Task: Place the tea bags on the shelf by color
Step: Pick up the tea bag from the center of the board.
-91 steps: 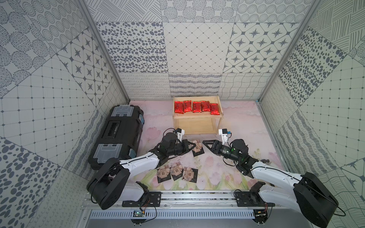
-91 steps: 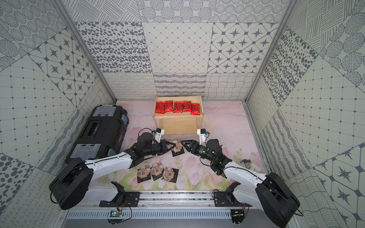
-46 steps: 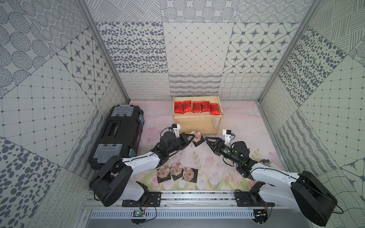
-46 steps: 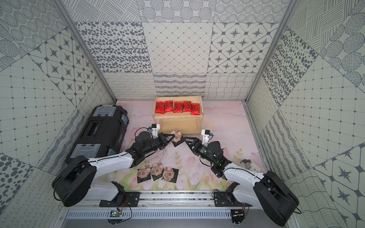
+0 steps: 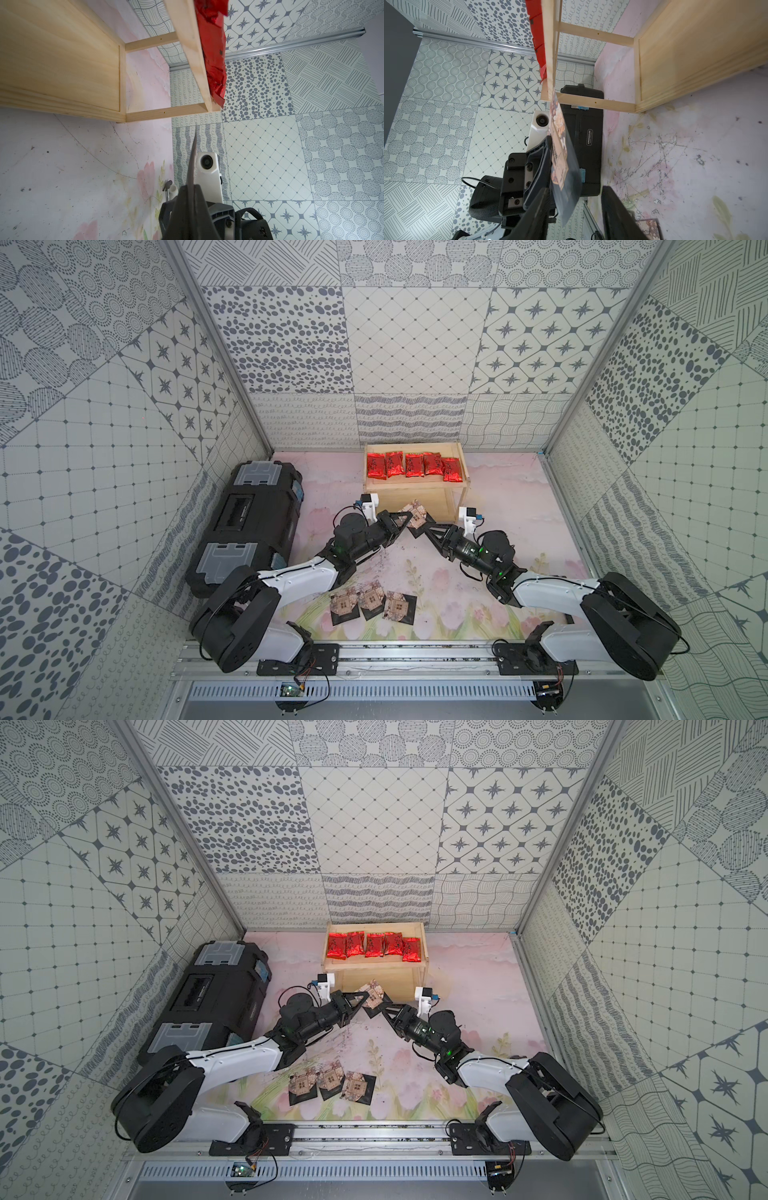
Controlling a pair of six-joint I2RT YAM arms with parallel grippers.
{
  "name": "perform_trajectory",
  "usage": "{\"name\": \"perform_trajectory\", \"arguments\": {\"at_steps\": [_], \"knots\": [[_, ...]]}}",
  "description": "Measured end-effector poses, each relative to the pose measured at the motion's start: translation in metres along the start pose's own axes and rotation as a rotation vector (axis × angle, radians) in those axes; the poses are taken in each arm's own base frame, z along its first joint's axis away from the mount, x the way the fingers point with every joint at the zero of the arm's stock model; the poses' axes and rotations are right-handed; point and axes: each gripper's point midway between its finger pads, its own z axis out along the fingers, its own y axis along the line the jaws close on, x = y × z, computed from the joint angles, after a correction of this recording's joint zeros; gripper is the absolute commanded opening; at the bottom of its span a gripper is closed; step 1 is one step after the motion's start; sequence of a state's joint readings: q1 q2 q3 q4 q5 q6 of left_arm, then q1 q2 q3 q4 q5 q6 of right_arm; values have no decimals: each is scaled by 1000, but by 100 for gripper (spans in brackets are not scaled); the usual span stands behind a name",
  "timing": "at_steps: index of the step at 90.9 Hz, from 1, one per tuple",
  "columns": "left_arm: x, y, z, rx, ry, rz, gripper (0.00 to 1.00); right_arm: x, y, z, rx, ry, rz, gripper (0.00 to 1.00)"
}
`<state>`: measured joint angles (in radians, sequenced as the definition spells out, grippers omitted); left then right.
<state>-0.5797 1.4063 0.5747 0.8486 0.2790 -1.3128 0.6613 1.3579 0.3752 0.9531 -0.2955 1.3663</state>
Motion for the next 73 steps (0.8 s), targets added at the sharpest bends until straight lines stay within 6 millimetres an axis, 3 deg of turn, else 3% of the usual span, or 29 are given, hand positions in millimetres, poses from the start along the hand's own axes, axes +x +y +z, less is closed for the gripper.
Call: {"name": "perform_trajectory", "arguments": {"at_steps": [26,45,60,73], "knots": [[0,-2,1,14,0,-10,0,0,-1,6,-18,4,7,0],[-1,-3,1,18,-2,-12,0,-2,2,6,-30,0,5,0],[0,-7,-3,13,3,3,58,-7,1,6,-25,-21,0,0],[-4,-25,-13,3,-1,50,80,-19,-5,5,2,-83,-36,0]]}}
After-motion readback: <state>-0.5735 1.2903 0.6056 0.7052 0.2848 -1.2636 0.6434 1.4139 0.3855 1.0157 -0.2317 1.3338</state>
